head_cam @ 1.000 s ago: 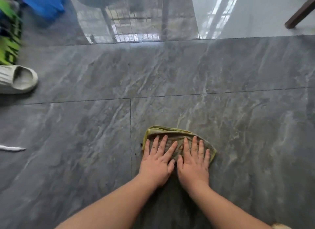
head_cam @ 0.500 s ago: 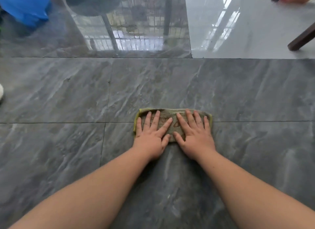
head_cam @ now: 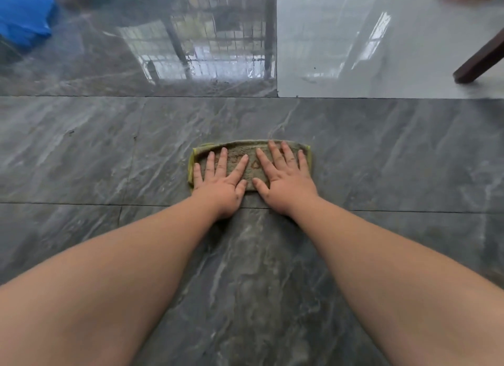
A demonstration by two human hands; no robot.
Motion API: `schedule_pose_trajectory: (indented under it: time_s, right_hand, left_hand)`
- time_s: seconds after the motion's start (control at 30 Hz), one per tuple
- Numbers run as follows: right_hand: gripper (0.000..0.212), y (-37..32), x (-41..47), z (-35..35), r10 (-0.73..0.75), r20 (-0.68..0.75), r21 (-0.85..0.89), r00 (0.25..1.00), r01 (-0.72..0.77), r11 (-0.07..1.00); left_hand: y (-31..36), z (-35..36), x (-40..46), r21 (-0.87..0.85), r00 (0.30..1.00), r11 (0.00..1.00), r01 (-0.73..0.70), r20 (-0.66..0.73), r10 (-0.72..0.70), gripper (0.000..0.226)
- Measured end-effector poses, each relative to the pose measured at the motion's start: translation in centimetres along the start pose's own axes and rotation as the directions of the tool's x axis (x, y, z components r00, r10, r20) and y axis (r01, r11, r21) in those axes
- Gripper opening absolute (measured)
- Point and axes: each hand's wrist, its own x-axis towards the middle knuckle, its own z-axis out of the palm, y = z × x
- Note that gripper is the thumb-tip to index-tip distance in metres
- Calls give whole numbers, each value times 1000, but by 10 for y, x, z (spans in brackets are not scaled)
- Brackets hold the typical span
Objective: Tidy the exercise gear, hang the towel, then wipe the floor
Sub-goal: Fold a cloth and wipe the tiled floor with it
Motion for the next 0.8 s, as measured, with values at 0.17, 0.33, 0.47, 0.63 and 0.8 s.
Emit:
schedule_pose_trajectory:
  time_s: [0.17,0.33,0.47,0.63,0.8]
  right_hand:
    - [71,29,-95,31,46,-41,39,998,-44,998]
    - [74,86,-213,67,139,-36,51,990,-137,989]
    - [74,108,-285,90,308,-70,93,949,-301,949]
    - [72,112,-350,109,415,-46,118,909,-407,906]
    - [73,100,-355,109,451,-3,162,893,-445,881]
  left_hand:
    - [48,40,-64,0,995,995,-98,3,98,61]
    - [132,107,-146,-25,983,983,-180,20,181,61]
    - [179,132,-169,-5,950,951,-308,-48,308,63]
    - [206,138,-190,79,898,895,-440,56,436,63]
    - [194,135,-192,144,874,862,-485,76,479,60]
